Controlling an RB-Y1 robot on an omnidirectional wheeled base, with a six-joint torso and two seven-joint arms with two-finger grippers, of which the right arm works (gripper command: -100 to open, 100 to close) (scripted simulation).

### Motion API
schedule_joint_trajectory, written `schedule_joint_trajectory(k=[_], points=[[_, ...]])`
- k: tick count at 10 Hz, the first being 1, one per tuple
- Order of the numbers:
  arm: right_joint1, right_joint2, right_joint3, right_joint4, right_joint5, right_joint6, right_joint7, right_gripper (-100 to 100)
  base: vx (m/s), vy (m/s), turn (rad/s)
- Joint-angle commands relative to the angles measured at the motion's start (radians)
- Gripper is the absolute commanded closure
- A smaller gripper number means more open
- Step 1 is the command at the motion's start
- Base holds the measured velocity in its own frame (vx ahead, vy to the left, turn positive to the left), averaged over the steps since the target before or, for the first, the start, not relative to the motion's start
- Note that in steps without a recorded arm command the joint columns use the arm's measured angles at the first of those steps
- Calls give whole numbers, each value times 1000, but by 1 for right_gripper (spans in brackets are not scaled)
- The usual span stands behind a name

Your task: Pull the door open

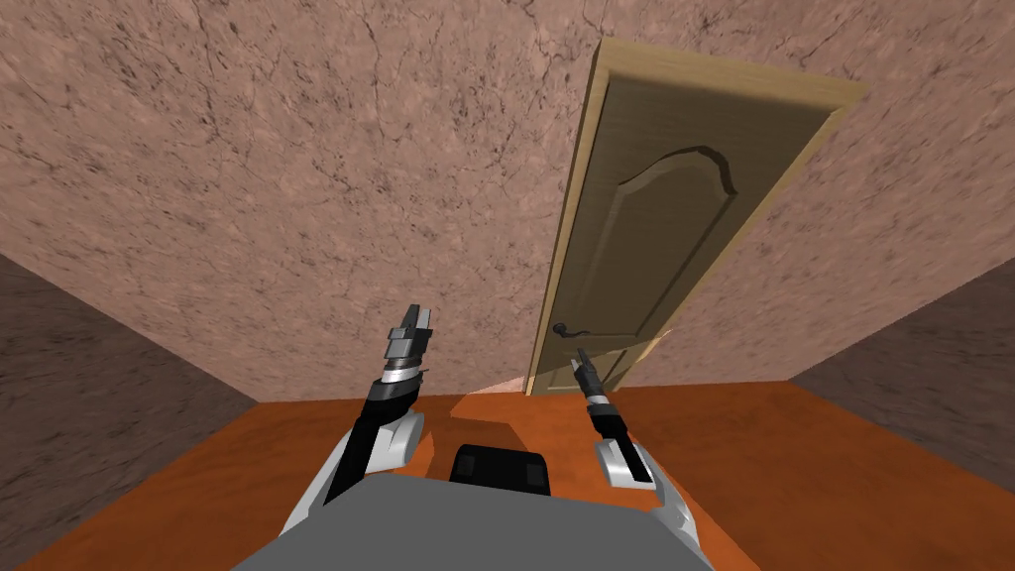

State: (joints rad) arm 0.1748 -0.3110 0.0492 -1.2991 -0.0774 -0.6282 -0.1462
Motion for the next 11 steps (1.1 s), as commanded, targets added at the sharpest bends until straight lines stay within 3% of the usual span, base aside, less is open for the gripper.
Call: schedule_joint_trajectory(k=[1,2,5,6,11], points=[[-14,-9,2,50,-2,-11,-7,-100,18,-73,95],[-14,-9,2,59,-2,-11,-7,-100,16,-57,51],[-46,-37,3,167,-8,-32,-29,-100,20,-91,124],[-46,-37,3,172,-8,-32,-29,-100,14,-72,56],[-83,-68,6,301,-16,-56,-55,-100,16,-71,94]])
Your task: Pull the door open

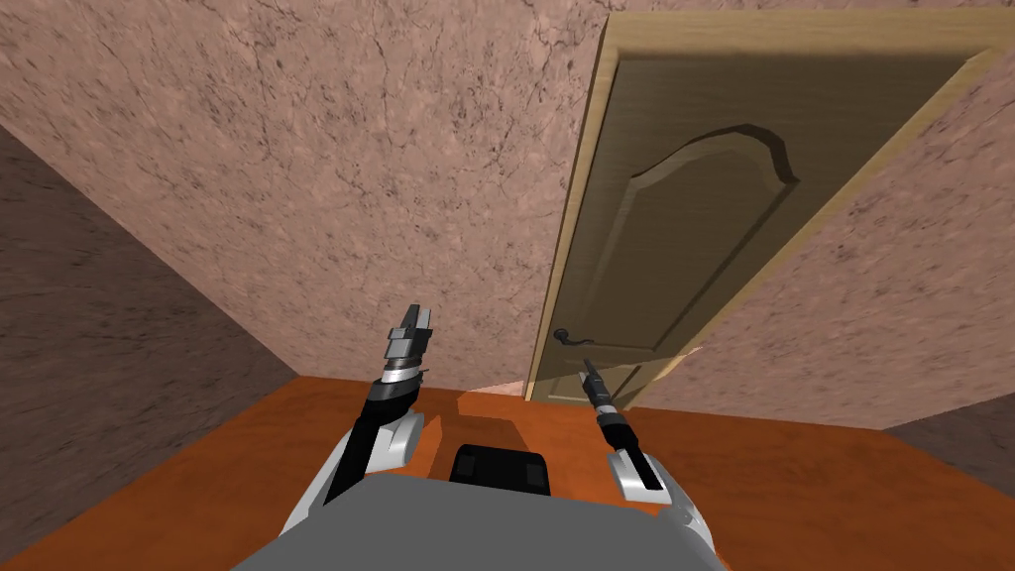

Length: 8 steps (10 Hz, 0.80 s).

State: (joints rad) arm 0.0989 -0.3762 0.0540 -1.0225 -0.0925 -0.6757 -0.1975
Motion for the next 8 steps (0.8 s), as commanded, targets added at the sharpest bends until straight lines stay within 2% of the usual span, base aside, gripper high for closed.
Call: schedule_joint_trajectory(k=[1,3,4,8], points=[[-11,-7,1,39,-1,-12,-7,-100,14,-58,64],[-11,-8,1,42,-2,-12,-7,-100,2,-30,19],[-12,-19,-16,71,-11,-29,-16,-100,129,-5,180],[-13,-48,-64,143,-36,-70,-36,-100,206,30,194]])
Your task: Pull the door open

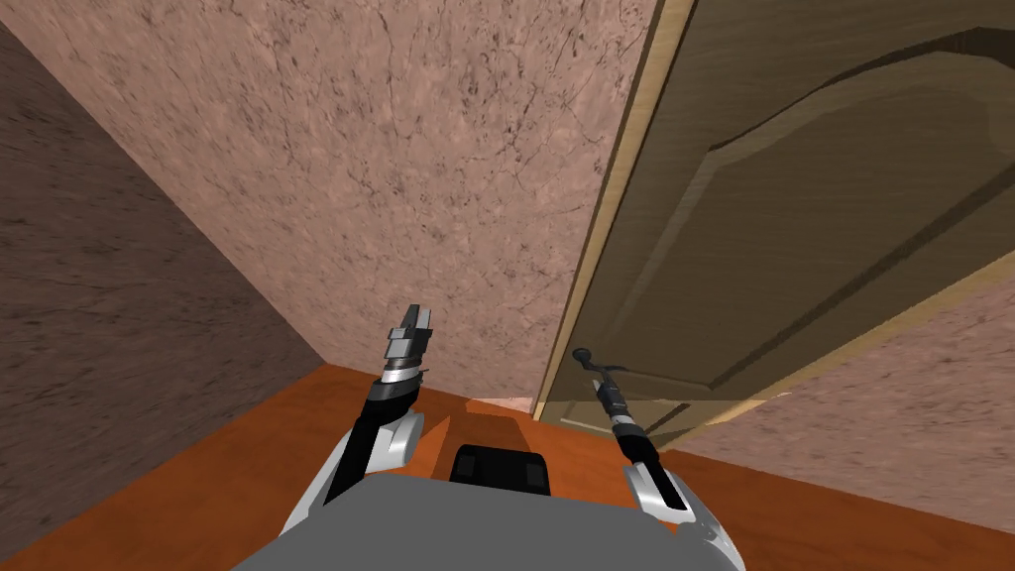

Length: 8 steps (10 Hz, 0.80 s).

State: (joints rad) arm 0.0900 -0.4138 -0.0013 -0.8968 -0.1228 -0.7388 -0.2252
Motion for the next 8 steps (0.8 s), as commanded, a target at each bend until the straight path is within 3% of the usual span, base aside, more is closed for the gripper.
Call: schedule_joint_trajectory(k=[1,3,4,8], points=[[-4,-18,-20,35,-11,-17,-14,-100,196,-1,195],[-5,-20,-22,43,-12,-22,-15,-100,145,-8,75],[-5,-20,-22,43,-12,-22,-15,100,-13,0,-18],[-5,-20,-22,43,-12,-22,-15,100,-22,0,0]])
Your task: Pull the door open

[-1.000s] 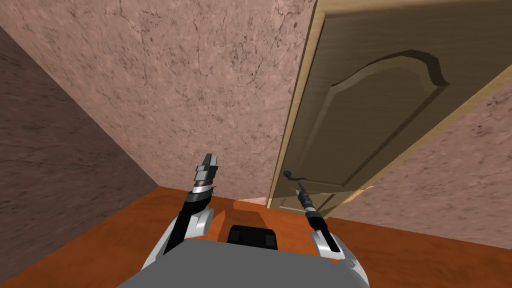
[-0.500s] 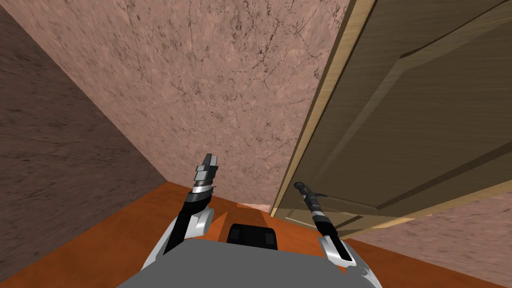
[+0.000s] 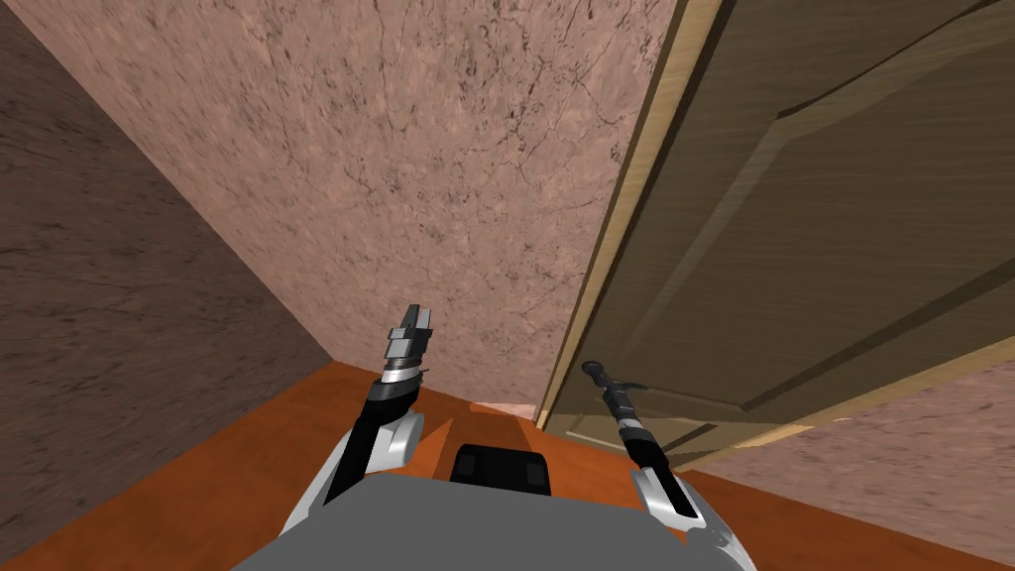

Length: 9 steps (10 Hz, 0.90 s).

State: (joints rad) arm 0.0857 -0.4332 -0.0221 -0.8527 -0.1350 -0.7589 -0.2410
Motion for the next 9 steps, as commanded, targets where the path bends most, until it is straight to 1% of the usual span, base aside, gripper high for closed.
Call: schedule_joint_trajectory(k=[1,2,3,5,7,8,9], points=[[-1,-1,-1,-1,0,-2,1,100,0,0,0],[12,-12,9,-1,2,-15,-12,100,-98,-27,113],[16,-16,12,-2,3,-21,-17,100,-166,-64,108],[39,-38,29,-5,8,-50,-40,100,-191,-49,135],[63,-63,47,-8,12,-83,-66,100,-226,-84,148],[69,-69,52,-8,14,-91,-73,100,-150,-43,118],[80,-80,60,-10,16,-105,-84,100,-147,-25,102]])
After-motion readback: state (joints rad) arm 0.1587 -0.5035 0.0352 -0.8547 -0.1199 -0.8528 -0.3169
